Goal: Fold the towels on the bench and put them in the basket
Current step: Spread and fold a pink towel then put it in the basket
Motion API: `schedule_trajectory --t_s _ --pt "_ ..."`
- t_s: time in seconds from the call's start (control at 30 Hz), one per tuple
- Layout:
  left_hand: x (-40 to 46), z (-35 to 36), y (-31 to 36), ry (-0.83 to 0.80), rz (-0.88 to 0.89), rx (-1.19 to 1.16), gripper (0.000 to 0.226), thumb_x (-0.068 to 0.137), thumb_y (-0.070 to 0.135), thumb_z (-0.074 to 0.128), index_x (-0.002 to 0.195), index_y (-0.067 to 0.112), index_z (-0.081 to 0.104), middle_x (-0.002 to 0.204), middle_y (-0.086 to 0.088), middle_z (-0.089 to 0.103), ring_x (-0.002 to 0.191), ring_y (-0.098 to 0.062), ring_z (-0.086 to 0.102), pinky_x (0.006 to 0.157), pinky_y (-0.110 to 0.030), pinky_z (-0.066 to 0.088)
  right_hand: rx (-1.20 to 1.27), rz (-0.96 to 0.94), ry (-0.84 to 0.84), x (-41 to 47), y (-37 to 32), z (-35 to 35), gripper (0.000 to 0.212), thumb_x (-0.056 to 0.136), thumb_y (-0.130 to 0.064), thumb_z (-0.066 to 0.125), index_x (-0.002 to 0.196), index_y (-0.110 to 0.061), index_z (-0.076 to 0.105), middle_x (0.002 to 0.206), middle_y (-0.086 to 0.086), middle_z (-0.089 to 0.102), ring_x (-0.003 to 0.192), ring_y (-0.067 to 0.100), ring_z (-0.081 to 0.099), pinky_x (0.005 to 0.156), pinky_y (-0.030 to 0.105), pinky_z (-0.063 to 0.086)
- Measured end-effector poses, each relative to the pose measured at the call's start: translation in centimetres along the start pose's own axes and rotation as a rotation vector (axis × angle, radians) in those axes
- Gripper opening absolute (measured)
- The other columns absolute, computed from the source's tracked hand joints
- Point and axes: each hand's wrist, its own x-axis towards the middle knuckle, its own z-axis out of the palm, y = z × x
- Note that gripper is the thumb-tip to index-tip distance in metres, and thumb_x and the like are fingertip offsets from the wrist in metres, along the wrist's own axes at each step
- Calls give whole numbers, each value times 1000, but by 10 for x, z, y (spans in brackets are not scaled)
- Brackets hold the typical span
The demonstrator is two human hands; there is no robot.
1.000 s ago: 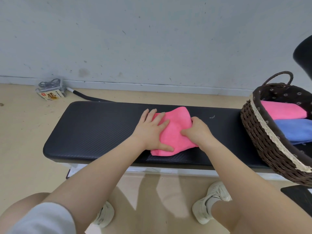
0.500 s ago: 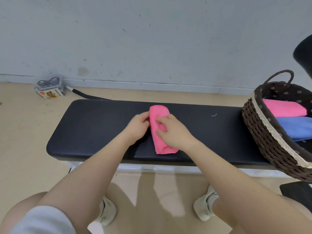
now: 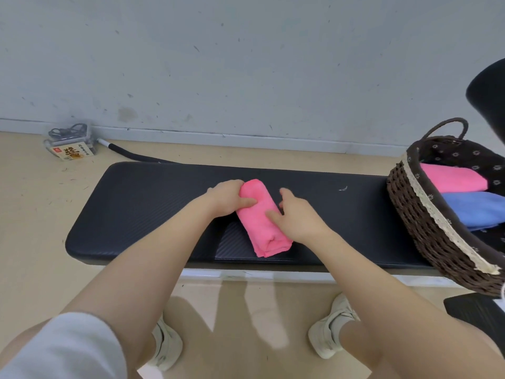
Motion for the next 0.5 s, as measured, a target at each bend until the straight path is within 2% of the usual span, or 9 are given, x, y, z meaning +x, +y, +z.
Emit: schedule_trajectory --t_s 0.07,0.17,0.27,0.33,0.4,0.5 --pt "-3 1 -2 1 -8 15 34 83 40 62 110 20 56 110 0 61 106 -25 55 98 -46 41 -77 64 -91 3 4 9 47 92 -41 49 123 -6 45 109 10 53 105 28 49 85 37 43" --pt "-12 1 -1 -39 9 -63 24 85 29 63 105 16 58 102 1 60 97 -19 55 88 -33 43 -39 91 -145 2 7 16 47 79 -52 60 107 -14 53 101 1 55 106 26 51 90 43 47" --pt "-24 3 -1 -47 51 -61 19 82 30 66 88 13 58 91 -1 58 91 -23 53 80 -34 44 95 91 -177 -7 14 15 53 67 -52 71 109 -24 54 102 -5 63 104 22 55 89 43 49" --pt "-35 3 0 -18 79 -154 22 81 25 69 92 8 60 93 -2 57 91 -23 54 81 -35 45 88 73 -186 -15 18 15 55 64 -51 73 110 -28 54 102 -8 63 104 21 54 91 42 48" --pt "-45 4 3 -10 94 -319 22 81 18 70 97 10 59 94 0 60 89 -19 57 80 -33 47 89 65 -195 -21 20 13 52 64 -45 74 108 -24 55 99 -7 63 99 20 56 87 39 49" --pt "-56 5 15 16 111 -480 22 79 14 72 94 12 56 91 0 64 86 -17 60 84 -36 49 290 107 -199 -31 31 -3 32 69 -21 75 96 -8 64 84 1 62 76 18 58 68 29 48"
